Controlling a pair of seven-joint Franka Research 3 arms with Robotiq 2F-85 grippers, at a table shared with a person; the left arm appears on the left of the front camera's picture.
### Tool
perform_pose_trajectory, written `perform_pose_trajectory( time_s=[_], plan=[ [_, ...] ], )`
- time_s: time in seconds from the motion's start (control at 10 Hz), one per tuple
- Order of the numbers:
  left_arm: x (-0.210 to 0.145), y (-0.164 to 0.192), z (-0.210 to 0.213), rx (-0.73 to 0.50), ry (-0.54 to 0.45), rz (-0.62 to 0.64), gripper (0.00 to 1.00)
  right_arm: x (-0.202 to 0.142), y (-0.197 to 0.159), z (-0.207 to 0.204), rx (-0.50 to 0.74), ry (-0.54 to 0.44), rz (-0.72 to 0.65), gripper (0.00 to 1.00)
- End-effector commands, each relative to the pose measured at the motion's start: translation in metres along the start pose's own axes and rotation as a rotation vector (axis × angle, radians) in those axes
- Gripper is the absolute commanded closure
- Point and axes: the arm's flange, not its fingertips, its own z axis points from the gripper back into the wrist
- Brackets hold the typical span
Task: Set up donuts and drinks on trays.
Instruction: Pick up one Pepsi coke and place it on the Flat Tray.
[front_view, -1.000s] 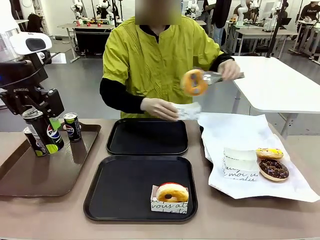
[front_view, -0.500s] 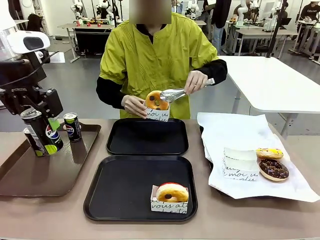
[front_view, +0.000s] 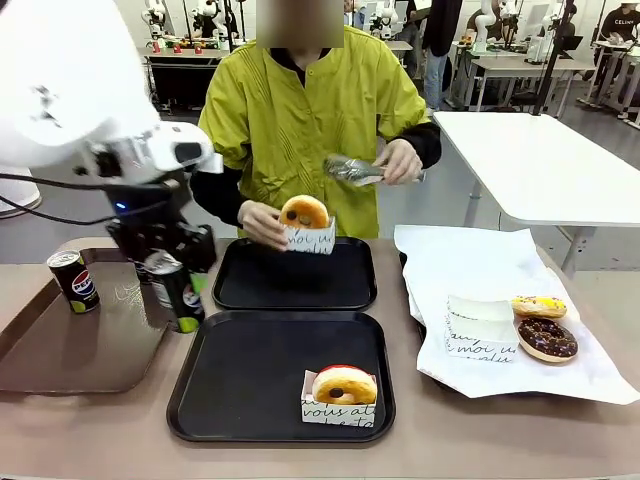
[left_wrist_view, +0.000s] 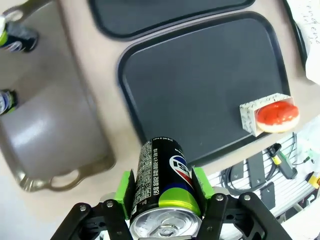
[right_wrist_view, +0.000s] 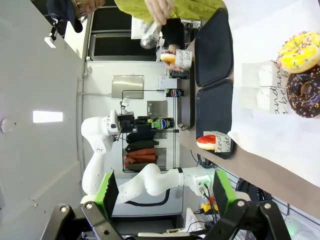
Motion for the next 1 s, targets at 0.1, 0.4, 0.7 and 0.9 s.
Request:
perform_pose_trajectory(
  time_s=[0.1,0.4,0.7,0.9],
  plan=[
    [0.016,-0.004,-0.024,-0.037,0.015,-0.034,0.41,0.000,0.000,-0.001,0.020,-0.008,0.010,0.00],
    [-0.088,0.048,0.107,-0.032,0.053,-0.185,0.41,0.000,0.000,-0.001,0.020,-0.008,0.010,0.00],
    [-0.086,0.057,0.100,-0.040,0.084,-0.162,0.41,0.000,0.000,-0.001,0.020,-0.008,0.010,0.00],
    [-0.078,0.057,0.100,-0.043,0.082,-0.148,0.41,0.000,0.000,-0.001,0.020,-0.008,0.010,0.00]
  ],
)
